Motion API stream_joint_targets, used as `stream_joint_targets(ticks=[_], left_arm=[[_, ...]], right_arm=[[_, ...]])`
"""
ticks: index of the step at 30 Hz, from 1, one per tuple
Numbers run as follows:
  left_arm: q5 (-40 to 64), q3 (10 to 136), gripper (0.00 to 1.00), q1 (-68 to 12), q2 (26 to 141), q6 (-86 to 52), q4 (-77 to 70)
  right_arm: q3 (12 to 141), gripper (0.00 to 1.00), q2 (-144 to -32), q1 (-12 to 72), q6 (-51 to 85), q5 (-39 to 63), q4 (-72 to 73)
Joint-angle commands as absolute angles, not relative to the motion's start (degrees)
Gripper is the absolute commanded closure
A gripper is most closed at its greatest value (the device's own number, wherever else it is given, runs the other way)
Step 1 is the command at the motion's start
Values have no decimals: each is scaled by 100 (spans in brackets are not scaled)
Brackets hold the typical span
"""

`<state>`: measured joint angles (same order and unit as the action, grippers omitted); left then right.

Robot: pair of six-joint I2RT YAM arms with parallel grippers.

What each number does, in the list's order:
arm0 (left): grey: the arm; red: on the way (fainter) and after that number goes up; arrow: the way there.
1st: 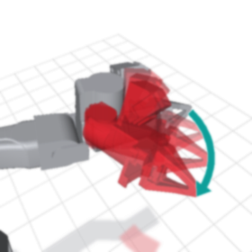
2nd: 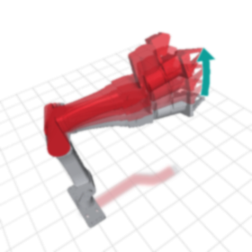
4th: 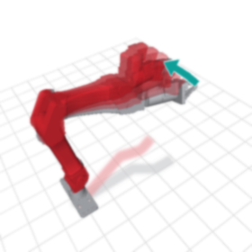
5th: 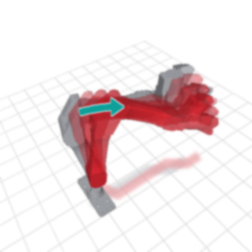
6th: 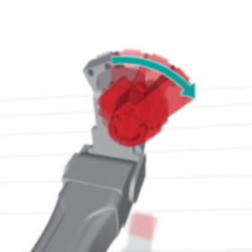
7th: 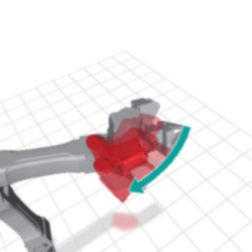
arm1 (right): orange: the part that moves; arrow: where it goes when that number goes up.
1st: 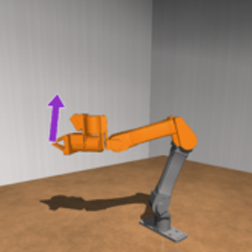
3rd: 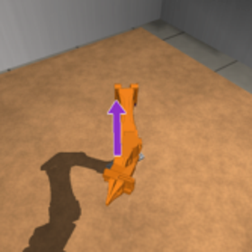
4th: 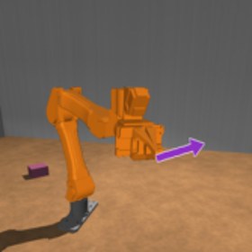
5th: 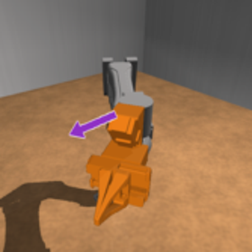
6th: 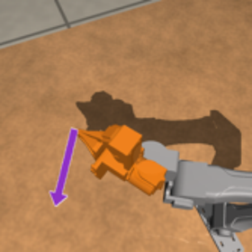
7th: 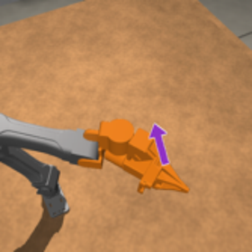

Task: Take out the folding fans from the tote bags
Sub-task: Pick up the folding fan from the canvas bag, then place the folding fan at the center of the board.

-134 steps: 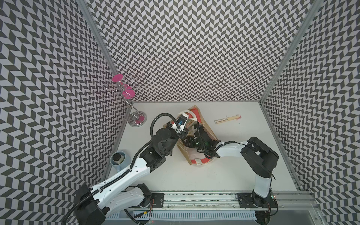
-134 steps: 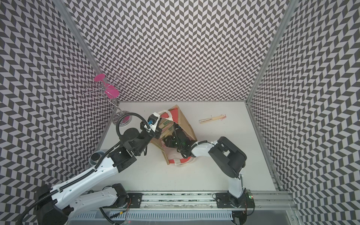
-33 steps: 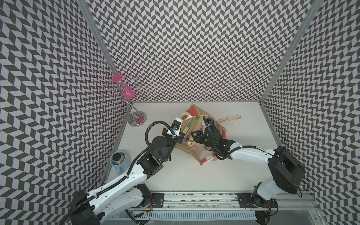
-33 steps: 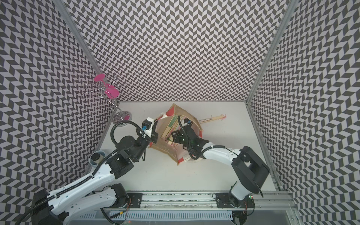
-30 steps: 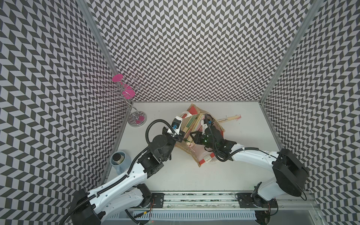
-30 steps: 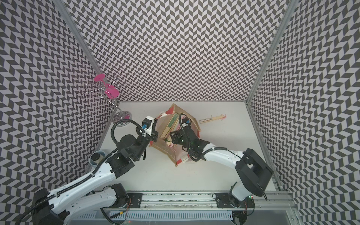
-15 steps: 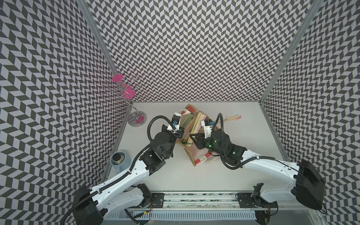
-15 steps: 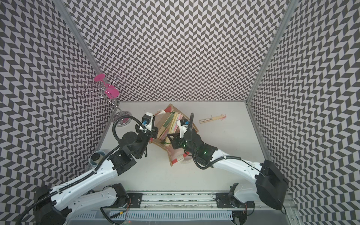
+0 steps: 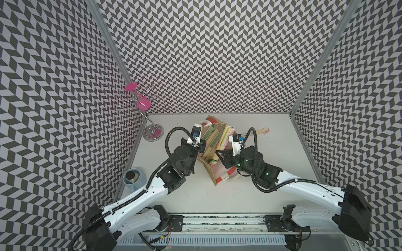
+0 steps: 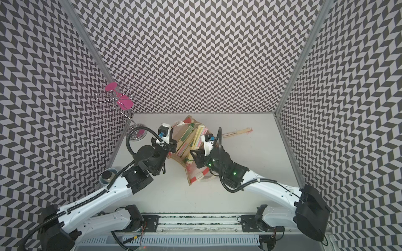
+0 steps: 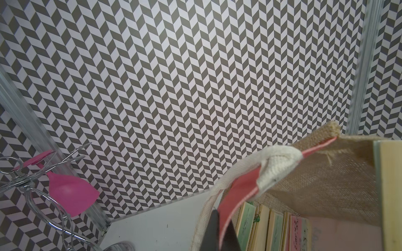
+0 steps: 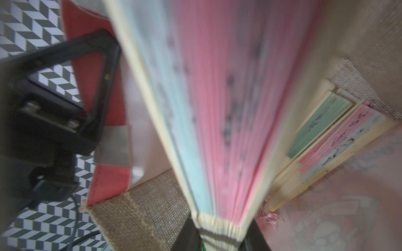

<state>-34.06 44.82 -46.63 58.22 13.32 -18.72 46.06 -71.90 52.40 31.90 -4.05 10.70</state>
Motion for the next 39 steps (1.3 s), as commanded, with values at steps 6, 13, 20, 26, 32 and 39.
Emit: stream_joint_targets(ticks=[6, 13, 20, 26, 32, 39], left_arm=[[-3129, 4753, 100, -4666, 5634, 1186, -2127], [-3104, 4730, 100, -4667, 5581, 1191, -2116], [-3128, 4702, 100, -4667, 5576, 1195, -2136], [-3486, 4828, 100, -4659, 5733, 1139, -2001], [-3718, 5074, 100, -4458, 5976, 797, -1556], [-3603, 4985, 100, -4386, 5977, 756, -1635]], right_arm=[[4752, 66, -7724, 5247, 3059, -893, 1362], [4695, 69, -7745, 5248, 3003, -978, 1483], [4710, 77, -7693, 5248, 3024, -893, 1503], [4675, 77, -7320, 5247, 3032, -697, 1377], [4382, 78, -6519, 5229, 3141, -681, 1425], [4290, 77, -5728, 4429, 3567, -57, 975]])
